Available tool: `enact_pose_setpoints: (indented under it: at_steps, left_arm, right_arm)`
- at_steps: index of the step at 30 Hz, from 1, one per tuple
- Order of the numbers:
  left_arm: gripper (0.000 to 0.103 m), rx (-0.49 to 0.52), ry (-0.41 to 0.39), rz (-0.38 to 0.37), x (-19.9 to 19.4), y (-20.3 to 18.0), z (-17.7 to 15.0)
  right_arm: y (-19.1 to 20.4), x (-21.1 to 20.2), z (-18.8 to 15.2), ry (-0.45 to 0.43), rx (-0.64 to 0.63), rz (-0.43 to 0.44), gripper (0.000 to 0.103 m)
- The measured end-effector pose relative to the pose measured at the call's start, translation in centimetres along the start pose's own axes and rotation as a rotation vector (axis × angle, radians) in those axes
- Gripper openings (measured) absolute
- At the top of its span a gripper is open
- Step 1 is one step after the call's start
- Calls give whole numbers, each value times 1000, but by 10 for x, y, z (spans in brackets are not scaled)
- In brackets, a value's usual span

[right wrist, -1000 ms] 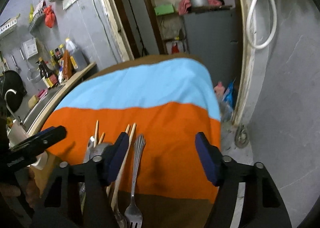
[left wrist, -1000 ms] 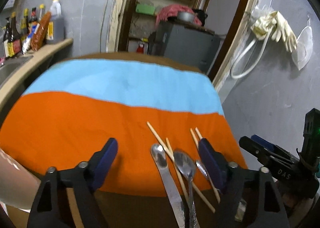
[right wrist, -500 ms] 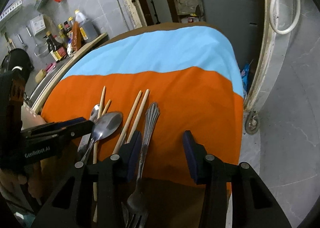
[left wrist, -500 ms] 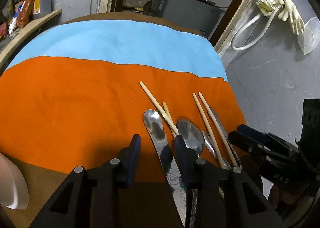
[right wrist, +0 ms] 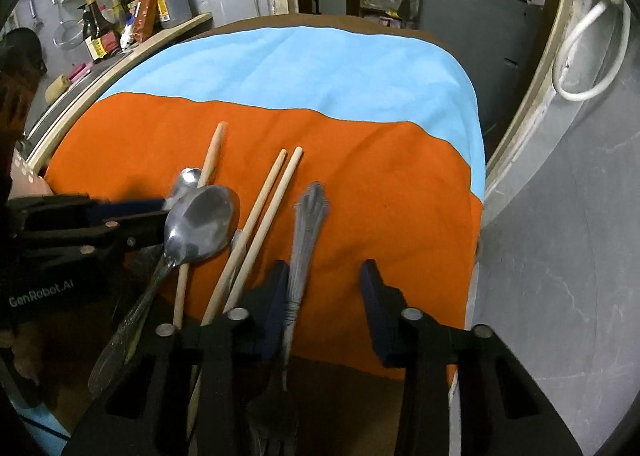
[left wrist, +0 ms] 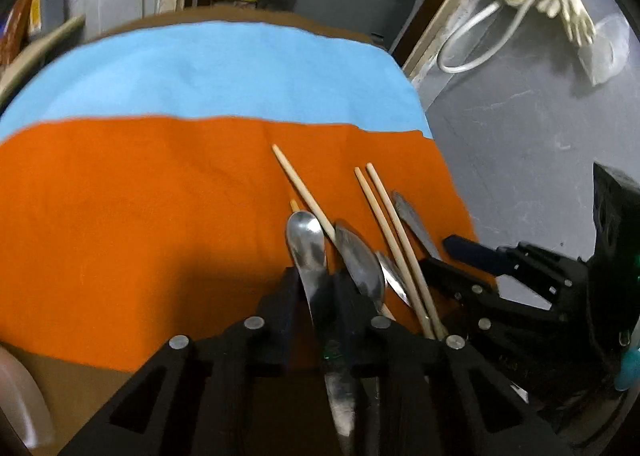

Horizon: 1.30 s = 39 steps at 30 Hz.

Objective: Organize utensils
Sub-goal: 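Grasp the ornate-handled fork with the right tool while the left tool grasps a knife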

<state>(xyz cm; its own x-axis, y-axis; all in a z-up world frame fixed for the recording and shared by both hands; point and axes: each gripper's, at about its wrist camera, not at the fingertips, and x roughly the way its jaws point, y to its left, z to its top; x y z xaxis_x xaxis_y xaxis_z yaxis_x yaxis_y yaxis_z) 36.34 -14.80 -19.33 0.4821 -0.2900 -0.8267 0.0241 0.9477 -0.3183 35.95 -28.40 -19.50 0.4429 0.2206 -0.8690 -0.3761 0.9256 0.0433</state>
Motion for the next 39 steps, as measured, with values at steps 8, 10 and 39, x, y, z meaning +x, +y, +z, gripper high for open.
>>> enact_pose_setpoints:
  at_steps: [8, 10, 39]
  left_arm:
    - [8, -12, 29, -30, -5, -2, -10]
    - [8, -16, 35, -35, -6, 1, -10]
    - [6, -29, -196, -86, -95, 19, -37]
  right_arm:
    - [-15, -4, -7, 58, 107, 78, 9]
    - [-13, -2, -4, 79, 101, 69, 9]
    - [-3, -63, -44, -140, 352, 168, 7]
